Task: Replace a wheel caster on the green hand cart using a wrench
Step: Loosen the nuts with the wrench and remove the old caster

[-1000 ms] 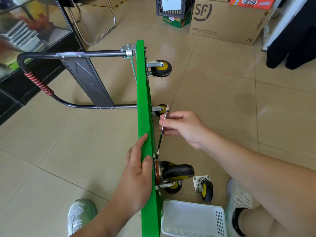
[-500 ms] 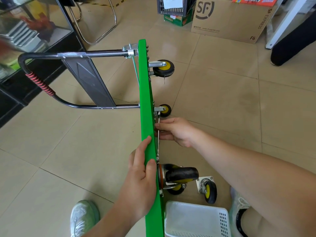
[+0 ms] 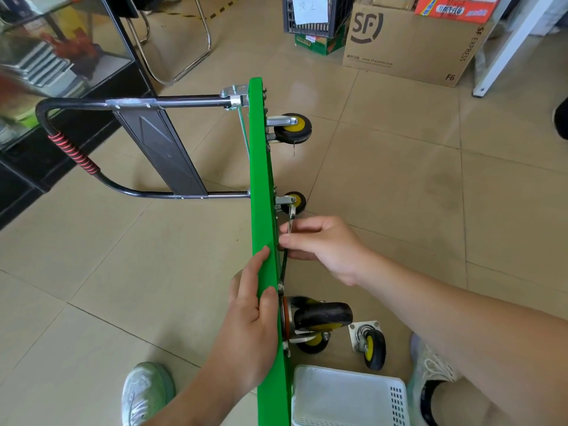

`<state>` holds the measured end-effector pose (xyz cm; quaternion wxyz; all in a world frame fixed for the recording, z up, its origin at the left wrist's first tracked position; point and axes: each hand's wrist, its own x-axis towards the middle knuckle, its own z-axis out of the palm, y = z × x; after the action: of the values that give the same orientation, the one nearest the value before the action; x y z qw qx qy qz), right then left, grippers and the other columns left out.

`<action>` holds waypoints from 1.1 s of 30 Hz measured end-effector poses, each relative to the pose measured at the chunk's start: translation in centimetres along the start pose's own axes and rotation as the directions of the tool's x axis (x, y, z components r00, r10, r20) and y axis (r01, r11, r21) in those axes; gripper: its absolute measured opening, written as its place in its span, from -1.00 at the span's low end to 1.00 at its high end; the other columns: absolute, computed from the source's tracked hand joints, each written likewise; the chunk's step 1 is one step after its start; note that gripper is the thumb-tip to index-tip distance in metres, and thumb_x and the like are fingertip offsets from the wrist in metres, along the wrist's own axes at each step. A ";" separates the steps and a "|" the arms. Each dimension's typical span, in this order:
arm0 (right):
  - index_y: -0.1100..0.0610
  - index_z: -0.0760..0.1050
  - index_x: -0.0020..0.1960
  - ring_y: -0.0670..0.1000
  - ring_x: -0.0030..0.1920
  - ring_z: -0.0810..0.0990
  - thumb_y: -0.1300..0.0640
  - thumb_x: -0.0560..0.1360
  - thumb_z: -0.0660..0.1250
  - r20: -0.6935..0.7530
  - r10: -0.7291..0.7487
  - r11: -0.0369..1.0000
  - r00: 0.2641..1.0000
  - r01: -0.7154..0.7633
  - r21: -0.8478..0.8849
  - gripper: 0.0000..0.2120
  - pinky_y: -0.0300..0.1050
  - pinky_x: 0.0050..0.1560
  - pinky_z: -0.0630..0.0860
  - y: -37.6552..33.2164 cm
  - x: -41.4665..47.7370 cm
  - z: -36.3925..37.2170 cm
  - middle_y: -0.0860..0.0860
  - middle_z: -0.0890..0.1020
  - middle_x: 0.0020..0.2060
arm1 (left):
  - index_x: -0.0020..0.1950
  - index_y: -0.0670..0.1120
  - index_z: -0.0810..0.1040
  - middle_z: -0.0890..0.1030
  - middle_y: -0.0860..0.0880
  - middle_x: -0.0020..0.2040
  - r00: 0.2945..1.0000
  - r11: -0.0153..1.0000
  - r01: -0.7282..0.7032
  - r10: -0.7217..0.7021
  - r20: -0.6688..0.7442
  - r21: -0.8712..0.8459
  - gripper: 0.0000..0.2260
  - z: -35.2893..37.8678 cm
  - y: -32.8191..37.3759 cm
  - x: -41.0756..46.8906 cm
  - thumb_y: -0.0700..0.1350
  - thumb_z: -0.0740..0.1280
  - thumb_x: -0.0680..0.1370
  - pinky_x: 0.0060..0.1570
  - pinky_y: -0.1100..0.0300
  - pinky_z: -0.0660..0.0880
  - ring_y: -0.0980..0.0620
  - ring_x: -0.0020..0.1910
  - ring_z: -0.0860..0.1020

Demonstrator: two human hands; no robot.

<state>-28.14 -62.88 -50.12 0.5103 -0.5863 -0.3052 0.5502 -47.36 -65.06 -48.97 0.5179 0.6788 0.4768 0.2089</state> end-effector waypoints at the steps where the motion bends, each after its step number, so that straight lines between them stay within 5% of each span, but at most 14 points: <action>1: 0.12 0.69 -0.04 -0.05 -0.04 0.72 0.36 0.43 0.50 0.019 -0.020 1.000 1.000 0.021 -0.015 -0.81 -0.18 0.02 0.63 -0.2 -1.0 0.0 0.01 0.75 -0.10 | 0.39 0.43 0.16 0.29 0.27 0.37 1.000 1.000 0.000 0.000 -0.002 -0.001 -0.55 0.0 0.0 0.0 -0.14 0.10 0.73 0.09 0.75 0.10 0.68 0.22 0.24; 5: 0.16 0.70 -0.06 -0.12 -0.08 0.70 0.41 0.37 0.53 0.085 -0.057 0.991 0.995 0.066 -0.113 -0.78 -0.27 0.04 0.59 -0.2 -4.1 0.0 -0.02 0.75 -0.15 | 0.47 0.38 0.14 0.28 0.24 0.39 1.000 1.000 0.005 -0.005 -0.005 0.001 -0.54 0.0 -0.1 0.0 -0.13 0.09 0.73 0.11 0.75 0.10 0.68 0.21 0.25; 12: 0.12 0.69 -0.02 -0.01 -0.01 0.73 0.37 0.42 0.50 -0.034 -0.144 0.990 0.989 0.144 -0.010 -0.79 -0.16 0.00 0.64 -1.9 -2.6 -0.8 0.02 0.76 -0.09 | 0.56 0.29 0.15 0.28 0.21 0.43 1.000 1.000 0.003 -0.003 -0.012 0.010 -0.54 0.1 -0.3 0.0 -0.13 0.08 0.73 0.12 0.75 0.08 0.70 0.21 0.21; 20: 0.12 0.68 -0.03 0.02 -0.11 0.74 0.31 0.43 0.51 -0.061 -0.005 1.000 0.998 0.006 0.026 -0.84 -0.08 -0.05 0.66 -1.1 1.9 -1.2 0.04 0.75 -0.16 | 0.37 0.45 0.17 0.29 0.24 0.40 1.000 1.000 -0.006 0.006 -0.010 0.013 -0.54 0.0 -0.2 0.1 -0.14 0.10 0.73 0.13 0.75 0.08 0.66 0.24 0.23; 33: 0.31 0.63 0.12 0.13 -0.09 0.73 0.29 0.48 0.48 0.008 0.208 0.977 0.978 -0.208 0.049 -0.77 0.02 0.05 0.67 2.1 4.5 0.1 0.21 0.72 0.00 | 0.35 0.45 0.20 0.28 0.36 0.33 1.000 1.000 -0.010 0.010 -0.015 -0.009 -0.53 -0.1 0.0 0.0 -0.17 0.12 0.72 0.10 0.74 0.10 0.65 0.23 0.27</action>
<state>-27.76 -59.31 -53.58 0.4640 -0.6014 -0.2291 0.6087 -47.41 -64.99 -49.00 0.5163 0.6771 0.4765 0.2188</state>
